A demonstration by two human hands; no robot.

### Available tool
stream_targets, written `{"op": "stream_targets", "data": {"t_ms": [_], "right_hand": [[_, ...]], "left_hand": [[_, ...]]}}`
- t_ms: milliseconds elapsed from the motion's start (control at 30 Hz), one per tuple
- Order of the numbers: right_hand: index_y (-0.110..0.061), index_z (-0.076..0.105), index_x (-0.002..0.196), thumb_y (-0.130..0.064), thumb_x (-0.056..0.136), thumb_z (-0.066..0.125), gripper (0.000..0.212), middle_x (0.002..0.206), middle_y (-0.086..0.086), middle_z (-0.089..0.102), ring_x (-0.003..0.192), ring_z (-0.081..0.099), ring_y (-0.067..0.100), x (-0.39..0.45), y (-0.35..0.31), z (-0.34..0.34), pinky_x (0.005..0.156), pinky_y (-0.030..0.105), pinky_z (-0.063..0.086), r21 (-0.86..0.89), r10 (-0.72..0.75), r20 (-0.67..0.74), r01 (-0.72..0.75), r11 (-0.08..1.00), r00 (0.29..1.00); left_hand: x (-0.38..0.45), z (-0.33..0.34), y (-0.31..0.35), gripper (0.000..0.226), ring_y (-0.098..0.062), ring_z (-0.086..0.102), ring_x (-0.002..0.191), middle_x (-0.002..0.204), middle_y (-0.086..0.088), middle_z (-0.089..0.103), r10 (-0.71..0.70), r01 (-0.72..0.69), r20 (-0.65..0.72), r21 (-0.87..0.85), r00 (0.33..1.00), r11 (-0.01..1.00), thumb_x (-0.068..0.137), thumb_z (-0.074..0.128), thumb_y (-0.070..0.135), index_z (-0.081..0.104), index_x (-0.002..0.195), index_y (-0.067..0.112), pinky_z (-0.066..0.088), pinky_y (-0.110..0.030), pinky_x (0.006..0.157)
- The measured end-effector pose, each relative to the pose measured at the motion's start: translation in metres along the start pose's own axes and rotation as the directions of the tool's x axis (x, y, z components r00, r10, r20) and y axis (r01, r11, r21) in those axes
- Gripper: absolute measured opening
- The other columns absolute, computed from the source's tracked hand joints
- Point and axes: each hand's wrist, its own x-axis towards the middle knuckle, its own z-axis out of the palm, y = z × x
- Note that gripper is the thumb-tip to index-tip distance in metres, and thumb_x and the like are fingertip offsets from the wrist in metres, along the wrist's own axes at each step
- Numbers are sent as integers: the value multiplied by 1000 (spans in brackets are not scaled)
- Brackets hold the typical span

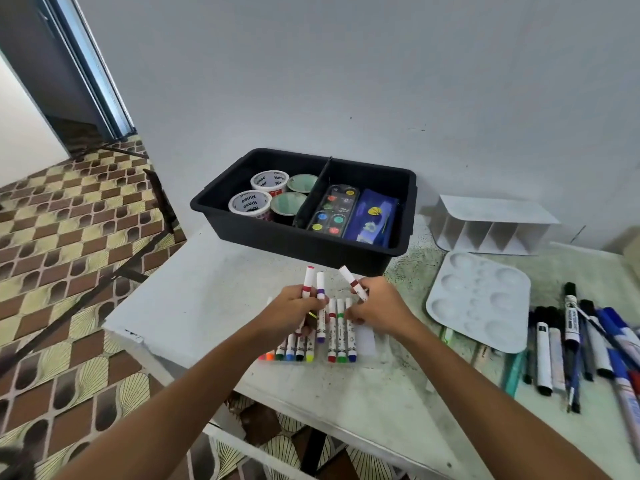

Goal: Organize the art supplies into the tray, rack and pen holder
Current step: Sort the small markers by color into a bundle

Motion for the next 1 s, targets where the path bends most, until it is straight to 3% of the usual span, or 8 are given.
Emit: {"op": "stream_targets", "data": {"t_ms": [100,233,400,567,667,767,867,1000], "right_hand": [[-2,65,95,-2,72,79,26,78,8,65,61,62,13,-3,2,0,52,20,50,-40,22,16,-21,999,1000],[-11,68,92,-13,69,83,27,81,6,68,73,66,19,-4,7,8,71,39,58,-154,40,-16,-42,987,999],[-13,69,80,-22,67,85,22,74,1,68,71,65,18,-7,10,14,70,40,57,-231,41,-48,-51,972,998],[-11,62,95,-29,93,59,19,70,1,56,59,51,12,-19,-2,2,55,27,42,106,-34,-24,37,994,999],[-3,62,100,-20,100,45,24,68,12,55,59,53,17,-25,-5,-7,55,29,47,304,-13,3,11,953,1000],[-9,67,109,-15,97,53,19,77,20,66,60,53,15,-25,-1,-11,60,35,48,212,-100,-65,112,971,993],[-33,42,136,-8,91,61,55,76,17,71,48,52,9,-20,5,-14,56,23,47,179,-119,-75,130,975,990],[-12,56,127,-1,82,71,49,78,18,69,61,68,30,-17,7,-14,53,36,58,122,-52,-22,55,991,998]], "left_hand": [[0,-3,-1,10,-15,64,83,95,-2,65,-23,23,11,-18,1000,1000,98,49,19,58,94,17,51,-13,61],[6,-7,-5,12,-26,65,100,109,-13,67,-46,47,22,-22,999,999,98,51,20,61,99,13,54,-31,87],[7,-10,-7,16,-25,66,100,106,-12,68,-51,52,37,-39,998,998,97,51,20,61,105,11,51,-39,97],[7,-11,-8,11,-24,67,98,103,-11,69,-54,57,60,-59,997,997,97,52,19,61,100,14,52,-39,95],[7,-10,-4,9,-21,68,94,101,-9,69,-45,47,74,-31,996,998,97,53,20,60,99,14,55,-32,87],[5,-7,1,8,-16,66,82,93,-1,67,-23,23,88,7,996,1000,97,52,20,59,95,15,55,-22,69],[4,-4,3,8,-14,63,78,89,0,65,-22,19,98,29,995,999,97,53,18,58,91,16,53,-20,66],[4,0,4,10,-12,63,70,81,0,65,-23,17,107,51,994,999,97,53,15,58,88,15,54,-18,64]]}}
